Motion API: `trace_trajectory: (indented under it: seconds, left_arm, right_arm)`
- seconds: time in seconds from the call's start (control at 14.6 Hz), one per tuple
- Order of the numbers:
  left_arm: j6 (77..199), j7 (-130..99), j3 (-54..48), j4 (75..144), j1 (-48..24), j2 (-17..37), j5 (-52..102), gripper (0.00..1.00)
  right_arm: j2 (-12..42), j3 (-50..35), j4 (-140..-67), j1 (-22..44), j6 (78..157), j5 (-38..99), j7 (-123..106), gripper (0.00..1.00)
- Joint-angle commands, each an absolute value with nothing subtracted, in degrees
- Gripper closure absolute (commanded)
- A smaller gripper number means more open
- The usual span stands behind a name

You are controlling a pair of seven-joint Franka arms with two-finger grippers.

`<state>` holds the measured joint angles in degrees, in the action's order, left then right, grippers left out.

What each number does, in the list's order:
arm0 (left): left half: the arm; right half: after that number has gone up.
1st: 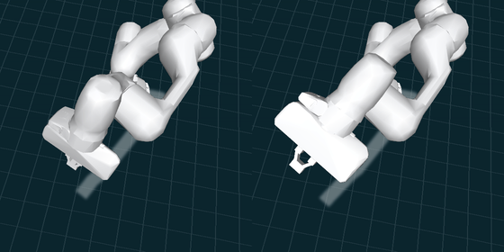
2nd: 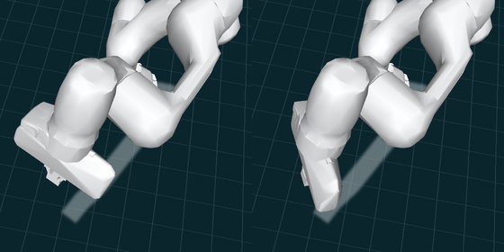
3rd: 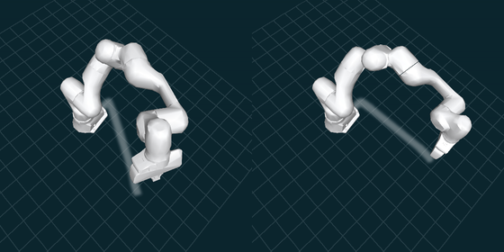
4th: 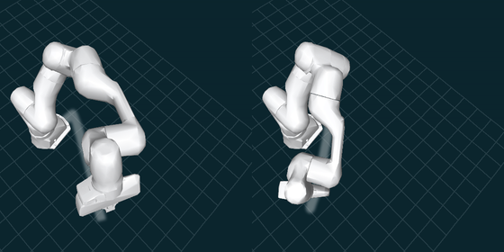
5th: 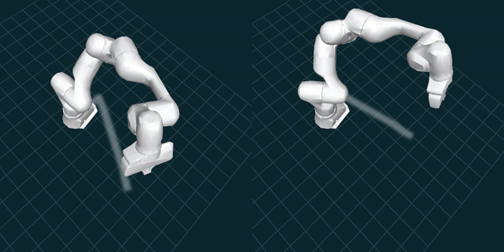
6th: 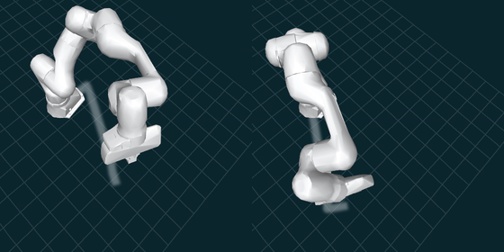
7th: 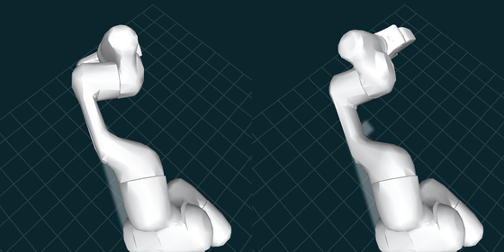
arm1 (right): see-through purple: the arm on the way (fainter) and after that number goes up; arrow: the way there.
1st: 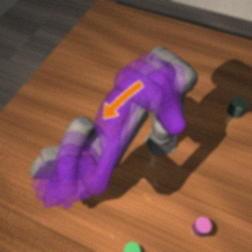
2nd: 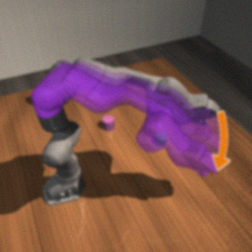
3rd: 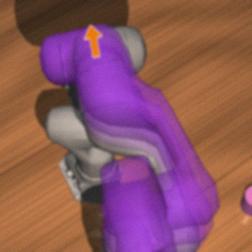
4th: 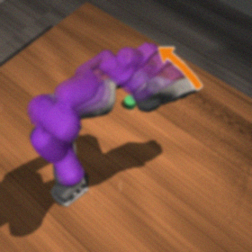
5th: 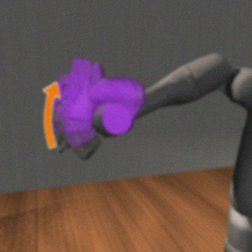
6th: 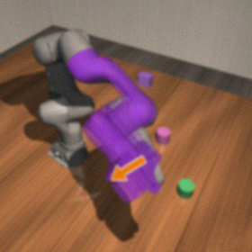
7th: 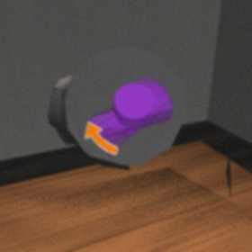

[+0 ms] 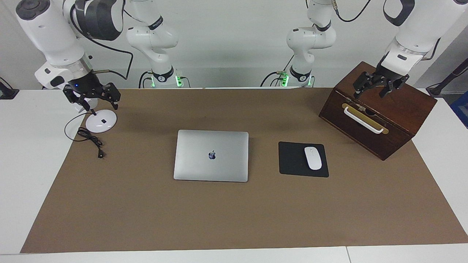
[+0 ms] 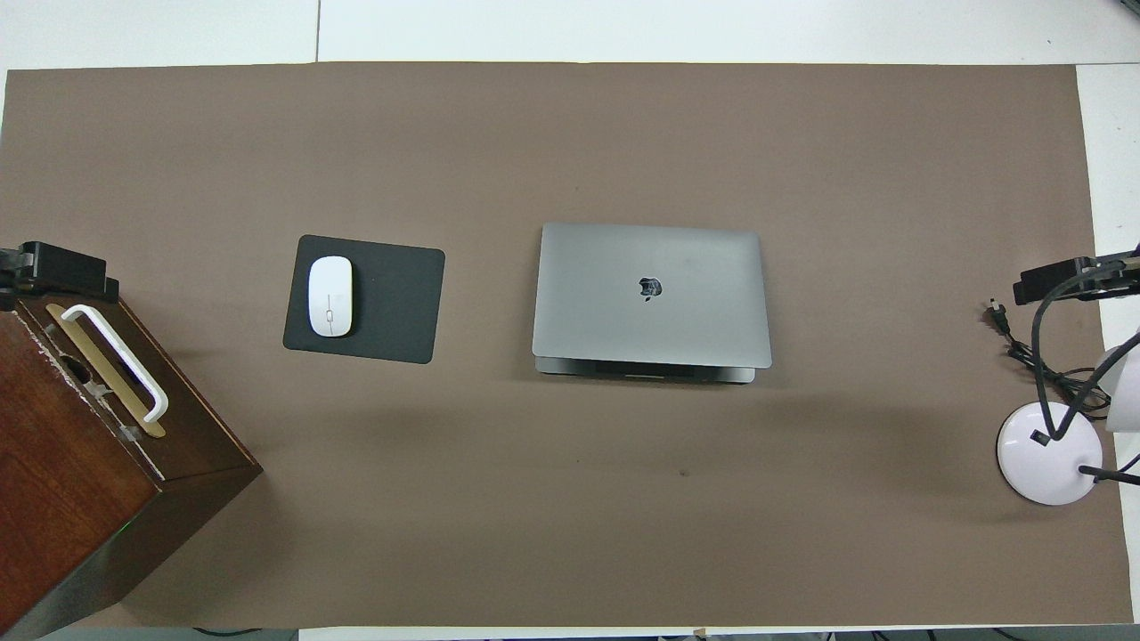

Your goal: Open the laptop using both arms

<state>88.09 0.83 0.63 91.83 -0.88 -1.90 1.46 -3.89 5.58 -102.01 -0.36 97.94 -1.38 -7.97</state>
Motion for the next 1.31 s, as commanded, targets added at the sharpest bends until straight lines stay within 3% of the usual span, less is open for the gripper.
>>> trace_trajectory:
  seconds: [0.0,0.41,0.48,0.55,0.69,0.76,1.17,1.24]
  left_arm:
    - [88.16,0.7,0.18,93.43,-0.26,-3.34,0.7,0.0]
    - [87.63,0.7,0.09,93.52,-0.26,-3.43,0.62,0.0]
    - [87.71,0.7,0.17,93.43,-0.26,-3.43,0.62,0.0]
    - [87.8,0.53,0.18,93.51,-0.35,-3.43,0.62,0.0]
    - [87.98,0.44,0.17,93.52,-0.26,-3.52,0.62,0.0]
    - [87.98,0.44,0.18,93.52,-0.18,-3.52,0.62,0.0]
    - [88.33,0.26,0.09,93.52,1.23,-3.6,0.62,0.0]
    - [88.33,0.18,0.09,93.52,1.23,-3.6,0.62,0.27]
  right_arm:
    - [-5.01,5.36,-103.27,-0.7,98.61,-0.88,-8.44,0.0]
    - [-4.66,5.36,-103.27,-0.62,100.9,-0.88,-8.17,0.0]
    - [-4.66,5.36,-103.27,-0.62,101.59,-0.88,-8.26,0.13]
    - [-4.66,5.36,-103.45,-0.62,101.95,-0.88,-8.26,0.33]
    - [-4.48,5.36,-103.36,-0.53,102.3,-0.88,-8.18,0.9]
    - [-4.31,5.36,-103.36,-0.53,103.52,-0.97,-8.35,1.0]
    - [-1.59,5.01,-103.62,1.13,109.85,-0.79,-8.7,1.0]
    - [-1.15,5.01,-104.67,1.23,111.78,-0.79,-8.53,1.0]
